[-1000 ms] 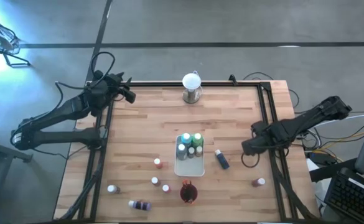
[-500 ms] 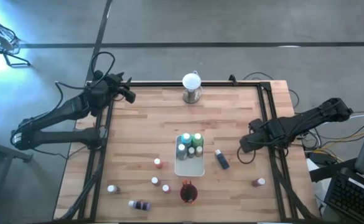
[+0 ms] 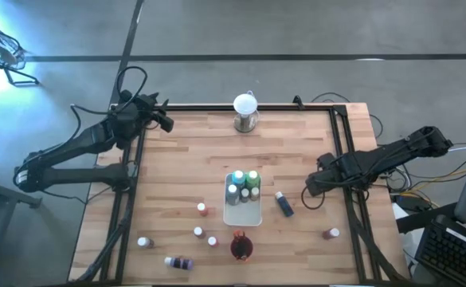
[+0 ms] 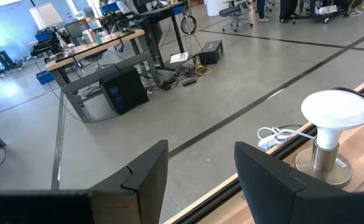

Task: Pick & Place Paint Supplies
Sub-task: Put the pink paint bottle into the white bin

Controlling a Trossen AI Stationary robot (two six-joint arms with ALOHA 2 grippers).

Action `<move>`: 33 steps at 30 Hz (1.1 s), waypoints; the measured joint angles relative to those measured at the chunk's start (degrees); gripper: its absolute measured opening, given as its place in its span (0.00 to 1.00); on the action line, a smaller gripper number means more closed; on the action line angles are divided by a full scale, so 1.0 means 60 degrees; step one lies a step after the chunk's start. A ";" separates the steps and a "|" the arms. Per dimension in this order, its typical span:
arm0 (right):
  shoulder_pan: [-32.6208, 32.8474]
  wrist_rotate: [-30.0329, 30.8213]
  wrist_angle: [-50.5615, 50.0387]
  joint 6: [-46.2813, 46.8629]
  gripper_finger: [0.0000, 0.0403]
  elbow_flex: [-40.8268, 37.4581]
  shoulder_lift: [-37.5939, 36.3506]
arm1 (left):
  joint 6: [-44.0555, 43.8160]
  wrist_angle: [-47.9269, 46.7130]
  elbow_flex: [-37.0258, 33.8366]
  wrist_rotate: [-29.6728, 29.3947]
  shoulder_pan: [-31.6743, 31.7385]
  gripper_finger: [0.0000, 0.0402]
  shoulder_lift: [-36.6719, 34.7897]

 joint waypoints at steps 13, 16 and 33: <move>0.0000 -0.0089 0.0121 0.0007 0.48 -0.0236 0.0000 | 0.0000 0.0001 0.0000 0.0004 0.0001 0.47 0.0000; 0.0000 -0.0092 0.0149 0.0001 0.44 -0.0236 0.0000 | 0.0000 -0.0001 0.0000 0.0001 0.0001 0.47 -0.0001; -0.0007 -0.0317 0.0276 -0.0040 0.28 -0.0240 -0.0007 | 0.0000 -0.0002 0.0000 0.0003 0.0003 0.47 -0.0001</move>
